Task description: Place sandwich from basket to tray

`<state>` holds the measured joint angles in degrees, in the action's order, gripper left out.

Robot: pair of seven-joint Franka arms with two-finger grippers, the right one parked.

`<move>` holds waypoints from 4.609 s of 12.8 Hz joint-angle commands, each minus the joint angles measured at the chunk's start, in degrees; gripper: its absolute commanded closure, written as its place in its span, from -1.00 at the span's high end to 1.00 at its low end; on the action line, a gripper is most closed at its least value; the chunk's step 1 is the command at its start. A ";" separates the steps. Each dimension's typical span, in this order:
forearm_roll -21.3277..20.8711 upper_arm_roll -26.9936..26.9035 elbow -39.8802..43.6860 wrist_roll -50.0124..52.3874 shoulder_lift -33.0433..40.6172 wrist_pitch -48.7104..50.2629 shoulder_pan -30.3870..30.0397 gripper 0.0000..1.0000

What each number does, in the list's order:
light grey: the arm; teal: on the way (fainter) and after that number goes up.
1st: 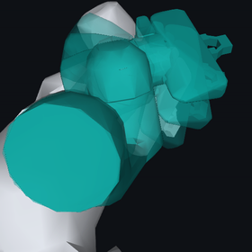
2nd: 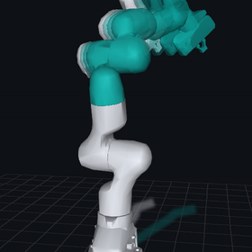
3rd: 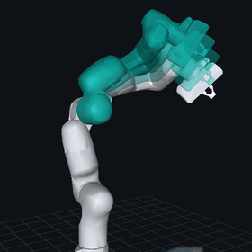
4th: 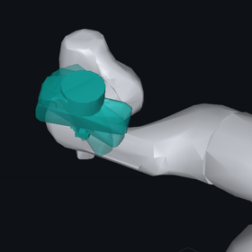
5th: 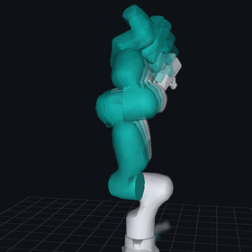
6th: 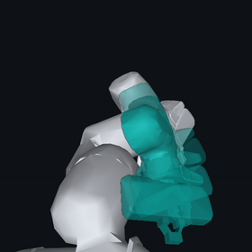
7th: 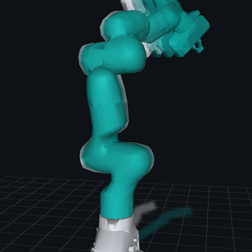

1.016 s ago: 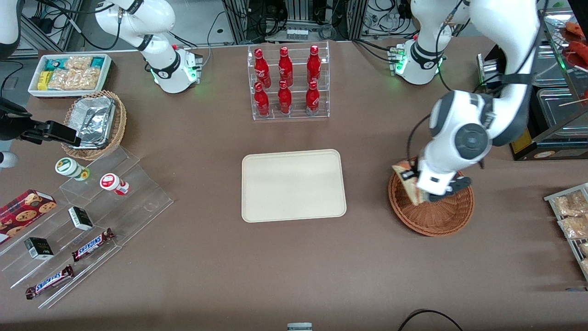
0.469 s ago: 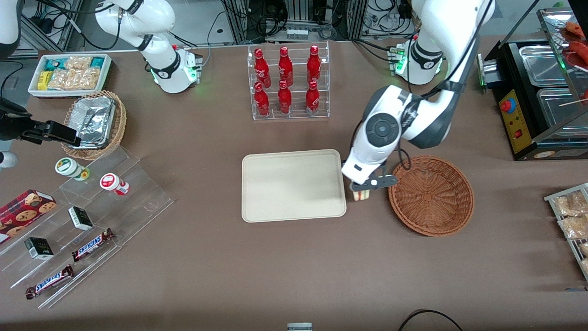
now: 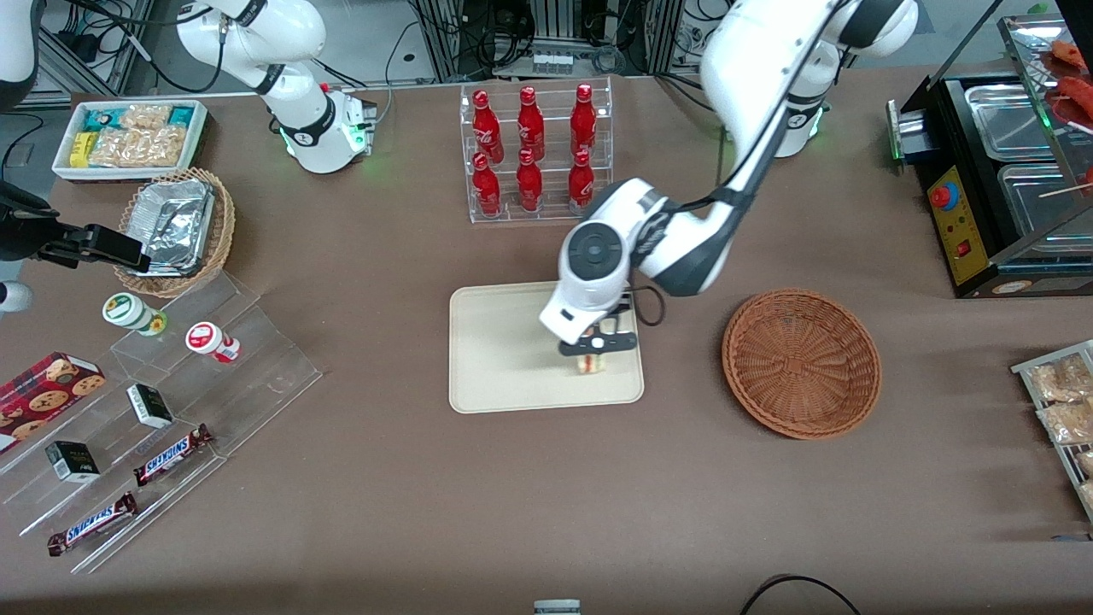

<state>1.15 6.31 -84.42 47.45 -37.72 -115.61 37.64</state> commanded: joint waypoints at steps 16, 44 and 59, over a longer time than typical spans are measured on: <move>2.02 -0.95 14.46 10.99 -12.73 -0.14 5.77 0.99; 0.17 -2.53 -0.55 -25.81 20.38 23.41 -19.43 1.00; -3.69 1.51 -7.95 -42.18 39.74 35.63 -37.99 1.00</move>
<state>-1.77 7.36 -90.92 6.17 -0.08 -80.77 0.56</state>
